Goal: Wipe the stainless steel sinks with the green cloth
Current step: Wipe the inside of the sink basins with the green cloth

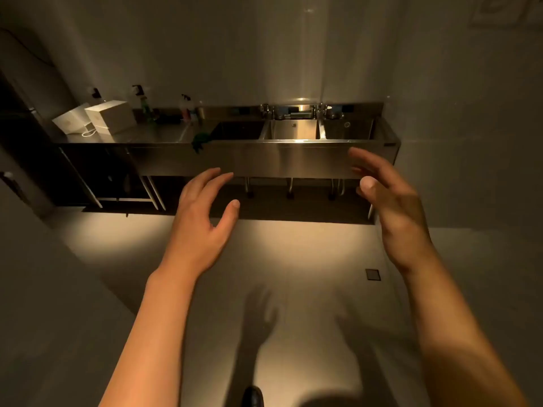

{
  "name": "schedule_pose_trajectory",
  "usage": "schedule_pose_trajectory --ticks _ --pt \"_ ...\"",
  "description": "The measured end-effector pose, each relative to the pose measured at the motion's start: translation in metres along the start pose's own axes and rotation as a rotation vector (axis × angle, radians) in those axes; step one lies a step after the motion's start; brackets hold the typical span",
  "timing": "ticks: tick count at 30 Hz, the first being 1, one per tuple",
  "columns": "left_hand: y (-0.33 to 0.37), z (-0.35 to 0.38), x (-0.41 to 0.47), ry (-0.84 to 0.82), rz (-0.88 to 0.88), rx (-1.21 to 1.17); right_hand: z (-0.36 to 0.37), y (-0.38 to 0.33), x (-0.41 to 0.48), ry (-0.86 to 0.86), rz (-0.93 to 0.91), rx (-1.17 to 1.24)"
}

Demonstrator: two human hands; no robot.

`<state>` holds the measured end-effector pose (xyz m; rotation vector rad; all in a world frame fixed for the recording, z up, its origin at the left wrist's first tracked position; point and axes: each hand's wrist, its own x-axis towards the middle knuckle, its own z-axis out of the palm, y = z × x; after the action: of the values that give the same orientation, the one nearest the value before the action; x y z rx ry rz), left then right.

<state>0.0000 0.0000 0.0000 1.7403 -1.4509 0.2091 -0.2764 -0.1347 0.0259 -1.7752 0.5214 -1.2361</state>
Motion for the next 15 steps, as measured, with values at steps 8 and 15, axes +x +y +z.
schedule_pose_trajectory --ticks 8,15 --pt "-0.059 0.016 0.038 0.001 -0.052 -0.014 0.034 0.035 0.050 -0.030 0.032 -0.056" --pt "-0.134 0.031 0.102 0.005 -0.077 0.003 0.084 0.083 0.128 -0.057 0.060 -0.094"
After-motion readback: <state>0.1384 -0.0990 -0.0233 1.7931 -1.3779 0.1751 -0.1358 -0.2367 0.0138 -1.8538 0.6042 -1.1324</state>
